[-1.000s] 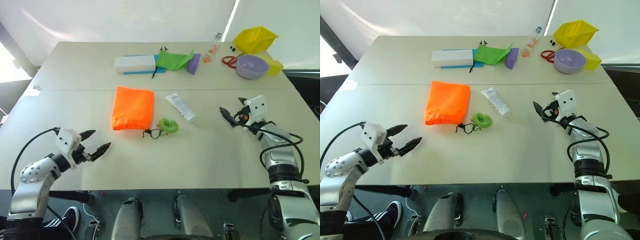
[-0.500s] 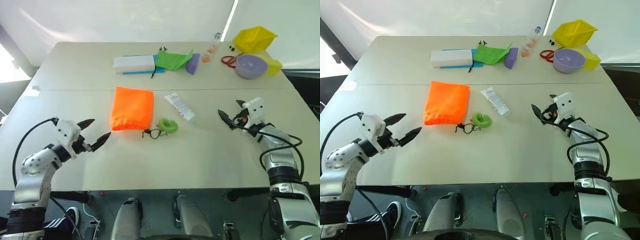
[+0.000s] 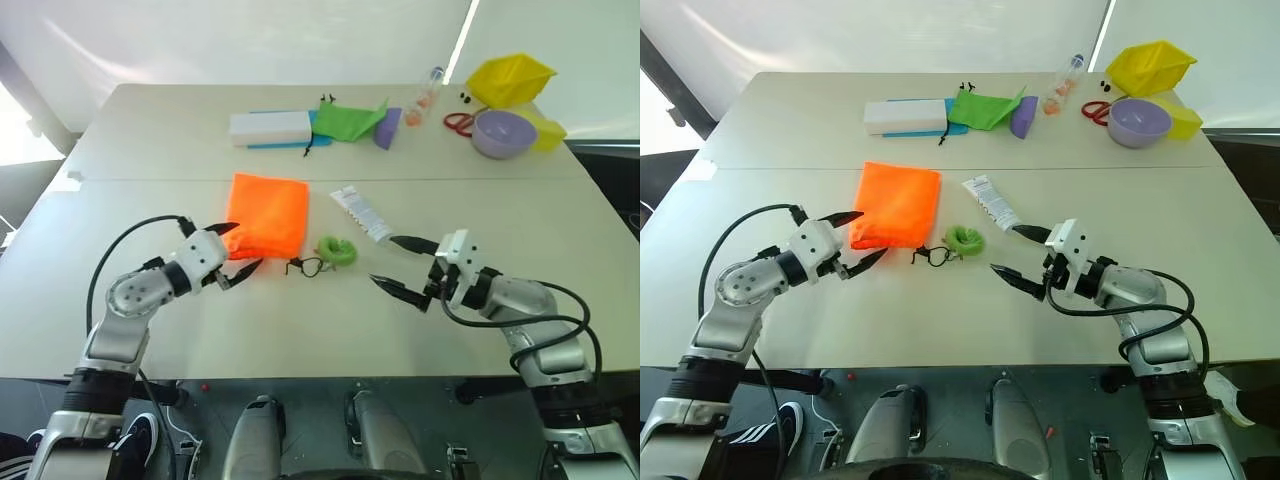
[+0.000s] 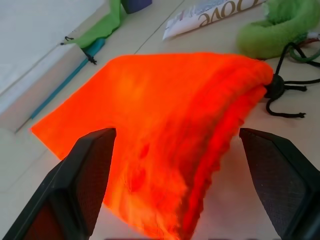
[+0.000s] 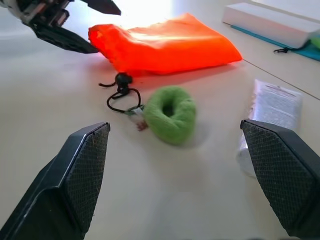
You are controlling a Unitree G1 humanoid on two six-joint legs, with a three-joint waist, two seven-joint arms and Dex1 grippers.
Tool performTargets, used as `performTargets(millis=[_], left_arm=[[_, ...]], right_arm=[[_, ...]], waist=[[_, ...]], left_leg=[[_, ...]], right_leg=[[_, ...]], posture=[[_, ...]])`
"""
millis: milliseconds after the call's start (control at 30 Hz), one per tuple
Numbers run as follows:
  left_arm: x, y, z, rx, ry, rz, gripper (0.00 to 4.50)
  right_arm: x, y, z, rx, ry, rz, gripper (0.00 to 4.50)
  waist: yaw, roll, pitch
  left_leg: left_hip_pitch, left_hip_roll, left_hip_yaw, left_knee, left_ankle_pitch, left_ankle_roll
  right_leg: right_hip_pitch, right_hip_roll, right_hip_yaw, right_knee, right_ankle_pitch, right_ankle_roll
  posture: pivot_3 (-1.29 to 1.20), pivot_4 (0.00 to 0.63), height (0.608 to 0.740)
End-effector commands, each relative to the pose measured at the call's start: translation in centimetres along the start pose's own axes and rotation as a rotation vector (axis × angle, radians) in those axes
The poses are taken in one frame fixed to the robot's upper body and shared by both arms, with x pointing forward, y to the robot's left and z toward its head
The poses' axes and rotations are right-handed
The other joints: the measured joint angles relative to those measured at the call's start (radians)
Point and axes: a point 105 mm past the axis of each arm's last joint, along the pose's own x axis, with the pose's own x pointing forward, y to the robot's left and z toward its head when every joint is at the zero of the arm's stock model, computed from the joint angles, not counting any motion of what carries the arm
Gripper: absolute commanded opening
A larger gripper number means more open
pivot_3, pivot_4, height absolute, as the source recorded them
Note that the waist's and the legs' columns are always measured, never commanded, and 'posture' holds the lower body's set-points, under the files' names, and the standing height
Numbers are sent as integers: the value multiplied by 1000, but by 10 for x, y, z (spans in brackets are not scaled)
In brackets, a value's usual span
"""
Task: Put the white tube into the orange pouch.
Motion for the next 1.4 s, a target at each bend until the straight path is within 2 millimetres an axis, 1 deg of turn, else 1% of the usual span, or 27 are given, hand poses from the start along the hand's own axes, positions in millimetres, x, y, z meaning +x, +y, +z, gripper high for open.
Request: performTargets(millis=[33,133,267,333,400,533,567,600,733,800,867,933,1000,1067,1133,1167,1300,1400], left_arm=[[5,8,5,54,-13,40,4217],[7,14,2,67,3,73,4217],[7,12,-3,60,19,64,4217],[6,11,-4,40,19,56,3664],[4,11,-7,38,29,58,2905],[1,9,-12,30,52,53,751],[0,8,-14,16,58,50,348],[-1,7,-15,9,64,45,41],[-3,5,-15,-14,66,37,41],[-4,2,-14,-23,58,24,41],[-4,0,-11,-12,48,11,41],[-3,1,-10,-17,48,20,41],[-3,1,-10,-20,52,22,41],[-3,-1,-10,-21,51,16,41],[-1,-3,-10,-22,47,9,41],[-1,-3,-9,-21,46,8,41],[1,-3,-8,-21,38,7,41],[1,-4,-8,-19,38,3,41]], right_arm=[[0,-2,11,-42,-27,-27,4373],[-2,-5,10,-53,-21,-43,4373],[-1,-12,8,-60,-19,-70,4373],[0,-13,8,-64,-20,-75,4431],[1,-13,6,-70,-16,-79,4431],[3,-13,5,-91,-9,-87,4431],[3,-15,5,-98,-10,-95,4431],[4,-17,6,-109,-9,-106,4431],[9,-33,6,-161,7,-193,4431],[16,-43,6,-115,24,-266,4431],[24,-46,1,-107,74,-297,4431],[28,-54,-6,-64,125,-371,4431],[31,-61,-6,21,134,-429,4431],[36,-60,-3,69,143,-429,4431],[44,-55,-7,55,209,-394,4431],[46,-55,-8,71,223,-403,4431],[46,-63,-14,118,266,-443,4431],[45,-64,-18,150,286,-449,4431]], waist=[[-1,0,0],[0,0,0],[-1,0,0],[-1,0,0],[0,0,0],[-1,0,0],[-2,0,0],[-2,0,0],[-2,0,0],[-4,0,0],[-3,0,0],[-2,0,0],[-1,0,0],[-1,0,0],[-2,0,0],[-2,0,0],[-2,0,0],[-2,0,0]], left_leg=[[0,0,0,0,0,0],[-1,0,0,0,0,0],[-1,0,0,0,0,0],[-1,0,0,0,0,0],[0,0,0,0,0,0],[-1,0,0,0,0,0],[-1,0,0,0,0,0],[-1,0,0,0,0,0],[0,0,0,0,0,0],[0,0,0,0,0,0],[0,0,0,0,0,0],[0,0,0,0,0,0],[0,0,0,0,0,0],[-1,0,0,0,0,0],[-1,0,0,0,0,0],[-1,0,0,0,0,0],[-1,0,0,0,0,0],[-1,0,0,0,0,0]], right_leg=[[0,0,0,0,0,0],[0,0,0,-1,0,1],[0,0,0,0,0,1],[0,0,0,0,0,1],[0,0,0,0,0,1],[0,0,0,0,0,1],[0,0,0,0,0,1],[0,0,0,0,0,1],[0,0,0,0,0,1],[0,0,0,0,0,1],[-1,0,0,1,0,0],[-1,0,0,1,0,0],[-1,0,0,1,0,0],[-1,0,0,1,0,0],[-1,0,0,1,0,0],[-1,0,0,0,0,0],[-1,0,0,1,0,0],[-1,0,0,1,0,0]], posture=[[0,150,740],[0,150,740],[0,150,740],[0,150,740],[0,150,740],[0,150,740],[0,150,740],[0,150,740],[0,150,740],[0,150,740],[0,150,740],[0,150,740],[0,150,740],[0,150,740],[0,150,740],[0,150,740],[0,150,740],[0,150,740]])
